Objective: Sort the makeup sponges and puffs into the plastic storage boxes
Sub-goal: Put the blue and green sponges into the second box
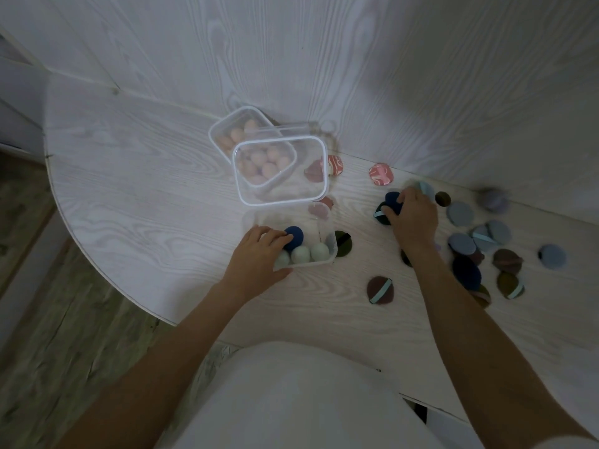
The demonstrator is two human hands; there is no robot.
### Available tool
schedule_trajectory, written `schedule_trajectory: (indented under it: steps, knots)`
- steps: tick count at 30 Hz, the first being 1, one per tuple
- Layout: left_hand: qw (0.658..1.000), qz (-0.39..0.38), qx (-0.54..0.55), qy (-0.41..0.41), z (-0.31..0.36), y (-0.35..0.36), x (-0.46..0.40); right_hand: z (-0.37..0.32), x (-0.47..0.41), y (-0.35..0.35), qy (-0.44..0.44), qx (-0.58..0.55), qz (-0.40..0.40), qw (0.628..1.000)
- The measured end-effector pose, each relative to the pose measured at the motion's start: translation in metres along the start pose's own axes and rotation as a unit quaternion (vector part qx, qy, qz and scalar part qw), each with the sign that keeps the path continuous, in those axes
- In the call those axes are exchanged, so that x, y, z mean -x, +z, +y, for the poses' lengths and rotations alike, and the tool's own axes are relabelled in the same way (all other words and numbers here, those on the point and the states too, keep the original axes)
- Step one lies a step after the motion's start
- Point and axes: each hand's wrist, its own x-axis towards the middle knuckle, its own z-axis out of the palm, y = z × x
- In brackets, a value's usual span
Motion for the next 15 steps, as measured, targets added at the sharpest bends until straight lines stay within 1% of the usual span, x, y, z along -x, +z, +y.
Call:
schedule_trajectory:
  steps: [2, 4, 6, 7, 9, 11, 12, 13, 15]
  knots:
    - [1.0, 0.005, -0.007, 0.0, 0.001, 0.0, 0.0, -0.003, -0.001, -0.002, 0.003, 0.022, 0.017, 1.0]
    - [1.0, 0.013, -0.017, -0.003, 0.002, 0.0, 0.001, -0.006, 0.003, -0.008, -0.029, 0.047, 0.051, 0.997]
    - [1.0, 0.019, -0.024, -0.008, 0.004, 0.0, 0.003, -0.021, 0.015, -0.019, -0.061, 0.034, 0.064, 0.996]
    - [0.999, 0.022, -0.028, -0.01, 0.004, 0.001, 0.005, -0.036, 0.024, -0.024, -0.074, 0.0, 0.055, 0.996]
    - [0.999, 0.022, -0.033, -0.013, 0.007, 0.003, 0.007, -0.072, 0.041, -0.035, -0.106, -0.104, 0.014, 0.989]
    - [0.999, 0.022, -0.034, -0.015, 0.007, 0.004, 0.009, -0.11, 0.058, -0.037, -0.146, -0.223, -0.053, 0.962]
    - [0.999, 0.024, -0.035, -0.015, 0.007, 0.004, 0.01, -0.124, 0.064, -0.034, -0.169, -0.262, -0.082, 0.947]
    - [0.999, 0.026, -0.036, -0.014, 0.007, 0.004, 0.011, -0.135, 0.068, -0.028, -0.198, -0.274, -0.099, 0.936]
    - [0.999, 0.029, -0.036, -0.015, 0.007, 0.003, 0.013, -0.146, 0.068, -0.012, -0.259, -0.243, -0.113, 0.928]
